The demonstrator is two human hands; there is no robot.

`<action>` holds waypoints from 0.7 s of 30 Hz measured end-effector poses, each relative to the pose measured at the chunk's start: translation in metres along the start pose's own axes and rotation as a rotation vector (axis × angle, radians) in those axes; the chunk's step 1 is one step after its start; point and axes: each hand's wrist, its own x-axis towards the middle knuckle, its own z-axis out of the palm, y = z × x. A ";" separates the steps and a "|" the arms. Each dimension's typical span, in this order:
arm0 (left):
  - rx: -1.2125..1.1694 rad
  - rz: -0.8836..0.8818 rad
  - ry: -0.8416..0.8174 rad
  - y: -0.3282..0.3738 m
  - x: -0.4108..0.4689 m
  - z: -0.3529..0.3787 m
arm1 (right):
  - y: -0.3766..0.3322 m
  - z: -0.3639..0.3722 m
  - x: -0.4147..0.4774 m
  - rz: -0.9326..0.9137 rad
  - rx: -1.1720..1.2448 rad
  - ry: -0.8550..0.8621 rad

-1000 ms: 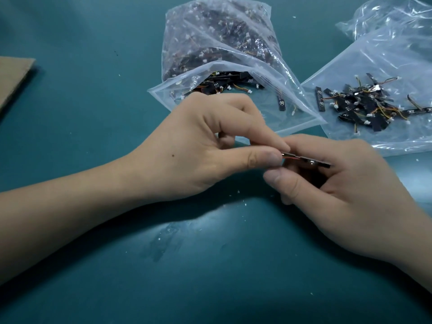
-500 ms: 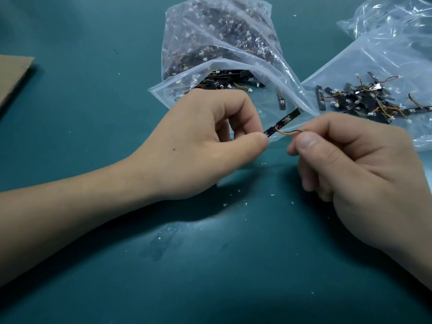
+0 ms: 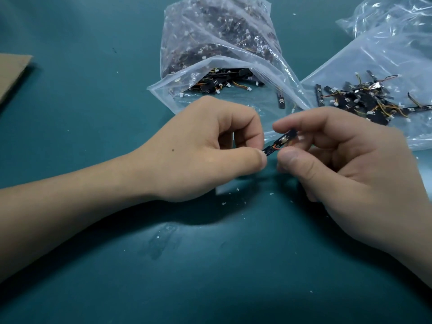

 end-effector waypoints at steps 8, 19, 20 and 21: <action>-0.017 -0.003 -0.008 0.001 0.000 0.000 | 0.000 0.000 0.002 0.006 0.015 -0.013; 0.011 0.007 -0.014 0.001 0.000 0.001 | -0.002 0.001 0.001 0.019 -0.093 -0.025; 0.013 0.005 -0.015 0.000 0.000 0.001 | -0.002 0.001 0.001 0.020 -0.090 -0.023; 0.011 0.004 -0.016 0.000 0.000 0.001 | -0.003 0.001 0.001 0.022 -0.075 -0.022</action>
